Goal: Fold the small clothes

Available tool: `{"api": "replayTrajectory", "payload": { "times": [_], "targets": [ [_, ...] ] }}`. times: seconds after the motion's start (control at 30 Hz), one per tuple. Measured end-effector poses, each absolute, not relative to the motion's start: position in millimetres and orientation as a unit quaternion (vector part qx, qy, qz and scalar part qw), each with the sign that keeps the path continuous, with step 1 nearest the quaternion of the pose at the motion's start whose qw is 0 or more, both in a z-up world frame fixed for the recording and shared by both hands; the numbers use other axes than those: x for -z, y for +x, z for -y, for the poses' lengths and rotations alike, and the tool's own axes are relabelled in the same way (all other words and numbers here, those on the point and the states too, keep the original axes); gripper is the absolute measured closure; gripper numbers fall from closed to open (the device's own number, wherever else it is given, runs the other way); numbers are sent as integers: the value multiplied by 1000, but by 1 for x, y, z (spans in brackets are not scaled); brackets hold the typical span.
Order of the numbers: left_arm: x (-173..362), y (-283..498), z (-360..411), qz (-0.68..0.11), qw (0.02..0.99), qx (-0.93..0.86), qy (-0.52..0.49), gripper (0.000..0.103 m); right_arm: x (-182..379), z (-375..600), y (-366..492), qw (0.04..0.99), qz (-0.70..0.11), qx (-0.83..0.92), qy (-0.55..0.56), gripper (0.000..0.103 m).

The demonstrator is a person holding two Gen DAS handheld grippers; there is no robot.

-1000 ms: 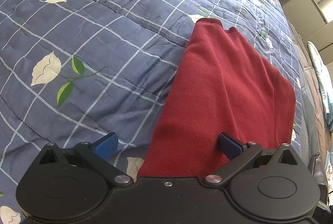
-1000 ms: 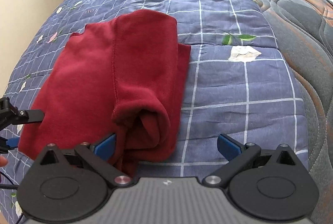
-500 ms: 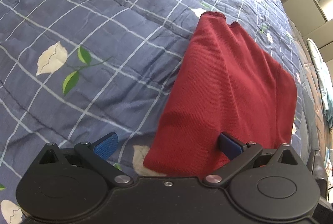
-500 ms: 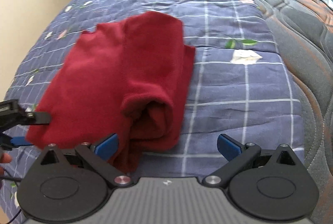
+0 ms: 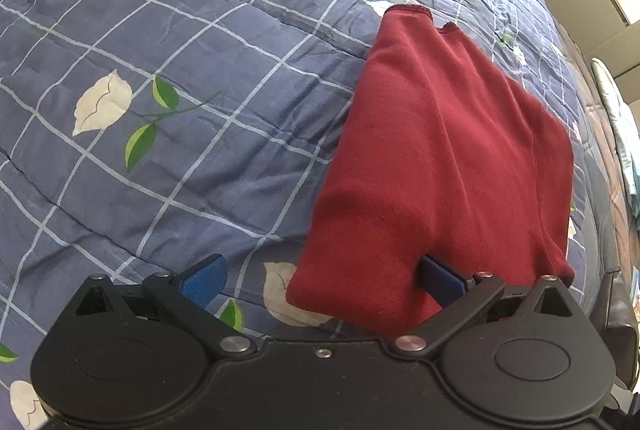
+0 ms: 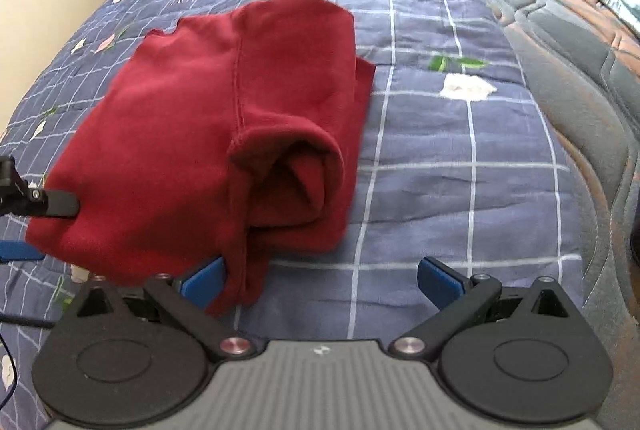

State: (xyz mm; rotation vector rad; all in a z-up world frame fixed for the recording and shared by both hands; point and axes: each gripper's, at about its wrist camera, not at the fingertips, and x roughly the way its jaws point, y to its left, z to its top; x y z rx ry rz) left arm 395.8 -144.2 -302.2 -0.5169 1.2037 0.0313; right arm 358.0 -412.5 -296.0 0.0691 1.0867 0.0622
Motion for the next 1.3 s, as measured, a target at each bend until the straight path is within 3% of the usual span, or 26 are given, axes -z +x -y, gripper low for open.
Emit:
{"api": "replayTrajectory", "payload": {
  "times": [0.3, 0.53, 1.03, 1.3],
  "targets": [
    [296, 392, 149, -567, 797, -3, -207, 1, 307, 425, 342, 830, -553, -18, 69, 0],
    [277, 394, 141, -522, 823, -1, -226, 1, 287, 439, 331, 853, -513, -35, 89, 0],
    [266, 442, 154, -510, 848, 10, -141, 1, 272, 456, 406, 881, -451, -1, 141, 0],
    [278, 459, 149, -515, 843, 4, -152, 1, 276, 442, 434, 879, -443, -30, 176, 0]
  ]
}}
